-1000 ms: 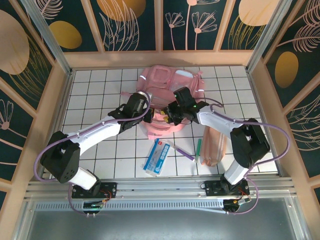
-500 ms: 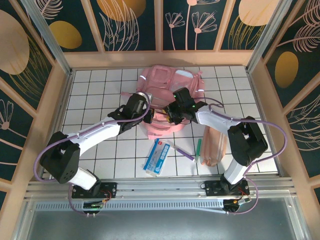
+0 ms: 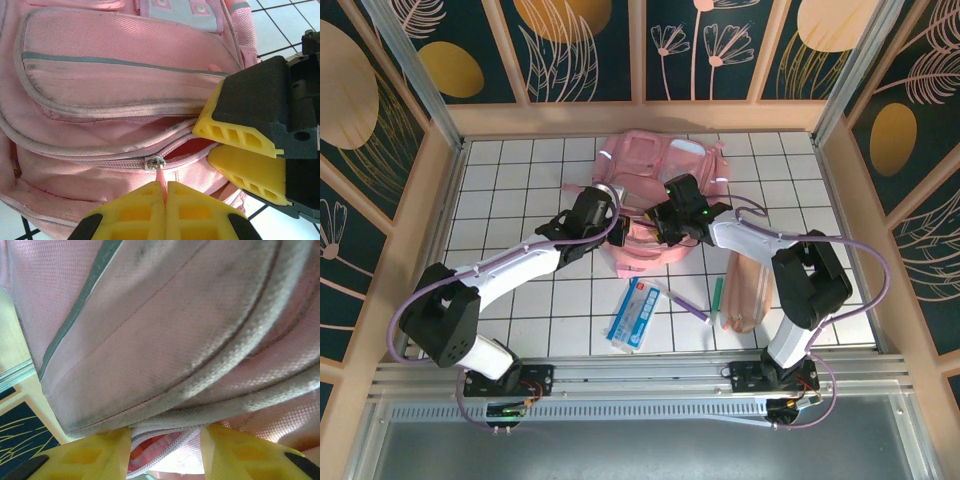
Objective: Pack the student bag
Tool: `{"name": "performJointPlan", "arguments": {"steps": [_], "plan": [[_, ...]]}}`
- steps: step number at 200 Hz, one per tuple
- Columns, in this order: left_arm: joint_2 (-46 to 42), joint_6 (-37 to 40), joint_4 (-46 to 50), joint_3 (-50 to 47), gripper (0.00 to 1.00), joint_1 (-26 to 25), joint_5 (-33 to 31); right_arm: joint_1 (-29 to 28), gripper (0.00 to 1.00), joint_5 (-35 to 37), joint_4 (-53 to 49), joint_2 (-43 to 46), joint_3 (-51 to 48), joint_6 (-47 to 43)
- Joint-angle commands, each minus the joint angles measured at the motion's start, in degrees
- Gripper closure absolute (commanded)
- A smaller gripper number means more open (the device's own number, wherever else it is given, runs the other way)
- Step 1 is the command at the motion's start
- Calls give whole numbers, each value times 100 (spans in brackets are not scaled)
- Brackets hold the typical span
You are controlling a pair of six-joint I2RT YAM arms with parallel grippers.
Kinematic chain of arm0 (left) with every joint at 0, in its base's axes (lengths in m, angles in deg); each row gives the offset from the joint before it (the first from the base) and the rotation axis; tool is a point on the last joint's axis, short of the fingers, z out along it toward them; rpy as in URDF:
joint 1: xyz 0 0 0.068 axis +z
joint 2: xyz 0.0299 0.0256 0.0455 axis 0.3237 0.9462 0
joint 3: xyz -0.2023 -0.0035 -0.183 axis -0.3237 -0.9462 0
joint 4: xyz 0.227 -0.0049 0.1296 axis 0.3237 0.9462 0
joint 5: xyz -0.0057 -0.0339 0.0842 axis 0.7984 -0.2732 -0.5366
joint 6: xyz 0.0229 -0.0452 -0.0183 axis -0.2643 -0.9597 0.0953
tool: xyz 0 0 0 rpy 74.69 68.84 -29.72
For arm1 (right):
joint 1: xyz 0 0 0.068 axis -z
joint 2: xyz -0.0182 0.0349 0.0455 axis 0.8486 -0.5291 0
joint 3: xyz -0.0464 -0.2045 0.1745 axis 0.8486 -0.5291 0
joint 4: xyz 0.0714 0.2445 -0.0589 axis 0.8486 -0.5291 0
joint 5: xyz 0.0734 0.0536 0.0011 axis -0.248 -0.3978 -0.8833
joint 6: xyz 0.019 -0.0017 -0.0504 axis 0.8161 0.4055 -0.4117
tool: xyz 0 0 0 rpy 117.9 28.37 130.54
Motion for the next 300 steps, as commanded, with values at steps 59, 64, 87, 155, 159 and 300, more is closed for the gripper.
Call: {"name": "performJointPlan", "arguments": {"steps": [59, 64, 87, 155, 159, 300], "plan": [[-34, -176, -351, 17, 100, -239, 506, 189, 84, 881, 702, 133, -119, 229], [-34, -177, -365, 15, 100, -237, 507, 187, 87, 889, 683, 155, -129, 234], [-17, -214, -421, 17, 100, -236, 495, 185, 92, 1051, 449, 227, -27, 111], [52, -268, -497, 17, 100, -247, 505, 179, 58, 1188, 202, 416, -108, 314], [53, -283, -515, 17, 100, -248, 520, 184, 58, 1195, 205, 427, -116, 310], [-12, -409, -756, -273, 100, -244, 559, 203, 73, 1281, 1198, 172, -464, 323]]}}
